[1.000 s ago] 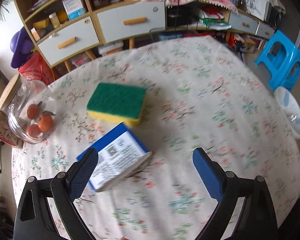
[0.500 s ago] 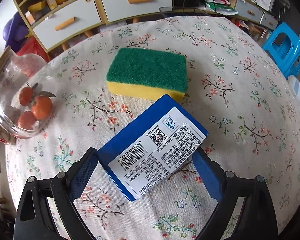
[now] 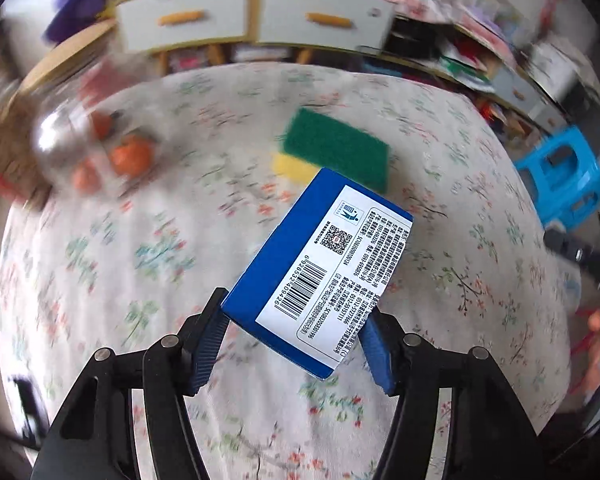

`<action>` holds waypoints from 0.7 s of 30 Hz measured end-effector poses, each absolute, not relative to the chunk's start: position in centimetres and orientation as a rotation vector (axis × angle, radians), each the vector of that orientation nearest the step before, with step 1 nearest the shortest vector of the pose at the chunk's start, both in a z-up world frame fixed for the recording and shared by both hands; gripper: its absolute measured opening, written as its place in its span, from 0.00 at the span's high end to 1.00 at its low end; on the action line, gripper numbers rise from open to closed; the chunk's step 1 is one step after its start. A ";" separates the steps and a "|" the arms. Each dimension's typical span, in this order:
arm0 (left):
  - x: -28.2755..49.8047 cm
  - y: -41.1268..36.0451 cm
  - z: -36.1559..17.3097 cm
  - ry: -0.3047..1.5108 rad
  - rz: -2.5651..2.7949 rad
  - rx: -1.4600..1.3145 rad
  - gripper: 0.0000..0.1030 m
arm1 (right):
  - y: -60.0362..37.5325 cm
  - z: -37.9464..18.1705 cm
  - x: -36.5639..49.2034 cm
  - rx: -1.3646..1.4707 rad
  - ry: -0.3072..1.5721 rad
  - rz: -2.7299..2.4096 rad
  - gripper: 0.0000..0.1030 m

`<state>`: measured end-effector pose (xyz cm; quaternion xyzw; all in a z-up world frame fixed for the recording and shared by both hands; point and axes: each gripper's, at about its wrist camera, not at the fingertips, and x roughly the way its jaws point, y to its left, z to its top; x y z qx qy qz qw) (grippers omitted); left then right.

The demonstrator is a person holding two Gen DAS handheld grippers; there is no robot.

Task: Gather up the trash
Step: 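Grasp the blue-and-white box with the left gripper while the right gripper grasps the green sponge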

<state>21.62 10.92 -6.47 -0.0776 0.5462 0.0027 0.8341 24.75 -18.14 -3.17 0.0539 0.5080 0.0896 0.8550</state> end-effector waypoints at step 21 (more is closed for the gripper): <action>17.7 18.6 -3.9 1.092 0.142 -0.355 0.38 | 0.5 -8.2 30.9 -0.327 1.005 0.539 0.03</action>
